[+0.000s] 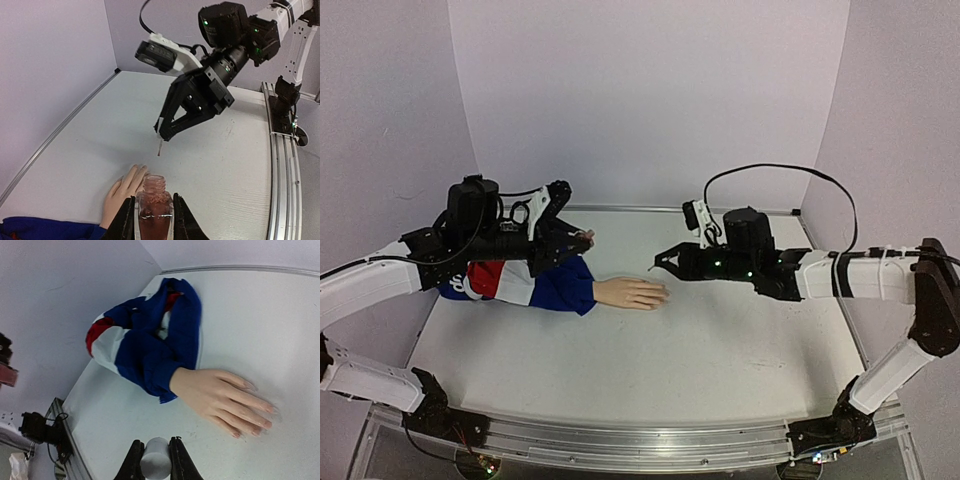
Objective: Paint the nails
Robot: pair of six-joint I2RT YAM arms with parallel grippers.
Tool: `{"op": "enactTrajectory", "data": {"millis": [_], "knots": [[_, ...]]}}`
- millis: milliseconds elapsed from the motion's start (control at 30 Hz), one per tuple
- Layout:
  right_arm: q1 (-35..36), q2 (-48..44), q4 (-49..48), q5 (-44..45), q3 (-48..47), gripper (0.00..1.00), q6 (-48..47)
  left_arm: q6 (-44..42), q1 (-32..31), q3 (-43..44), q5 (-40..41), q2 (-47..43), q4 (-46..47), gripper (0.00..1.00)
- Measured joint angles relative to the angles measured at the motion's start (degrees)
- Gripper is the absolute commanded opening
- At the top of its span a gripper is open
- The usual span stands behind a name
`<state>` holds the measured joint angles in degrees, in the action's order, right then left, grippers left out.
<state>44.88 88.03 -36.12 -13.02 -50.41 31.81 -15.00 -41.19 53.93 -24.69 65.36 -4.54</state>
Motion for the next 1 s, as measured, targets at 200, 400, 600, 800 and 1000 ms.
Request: {"op": "enactTrajectory", "data": {"millis": [200, 400, 600, 800, 1000], "knots": [[-0.33, -4.46, 7.3, -11.58, -7.74, 0.0, -6.1, -0.04, -0.11, 0.0, -5.81, 0.72, 0.0, 0.0], [0.17, -7.82, 12.63, -18.12, -14.32, 0.0, -10.34, -0.15, -0.74, 0.0, -9.86, 2.51, 0.02, 0.0], [1.86, -6.73, 16.79, -20.15, -20.7, 0.0, -12.76, -0.7, -1.66, 0.0, -11.37, 4.17, -0.02, 0.0], [3.39, -3.54, 18.86, -21.44, -23.47, 0.0, -13.35, -1.68, -2.38, 0.0, -11.39, 4.37, -0.04, 0.0], [4.26, -0.76, 20.33, -21.88, -23.47, 0.0, -13.35, -1.75, -2.64, 0.0, -11.19, 4.37, -0.04, 0.0]]}}
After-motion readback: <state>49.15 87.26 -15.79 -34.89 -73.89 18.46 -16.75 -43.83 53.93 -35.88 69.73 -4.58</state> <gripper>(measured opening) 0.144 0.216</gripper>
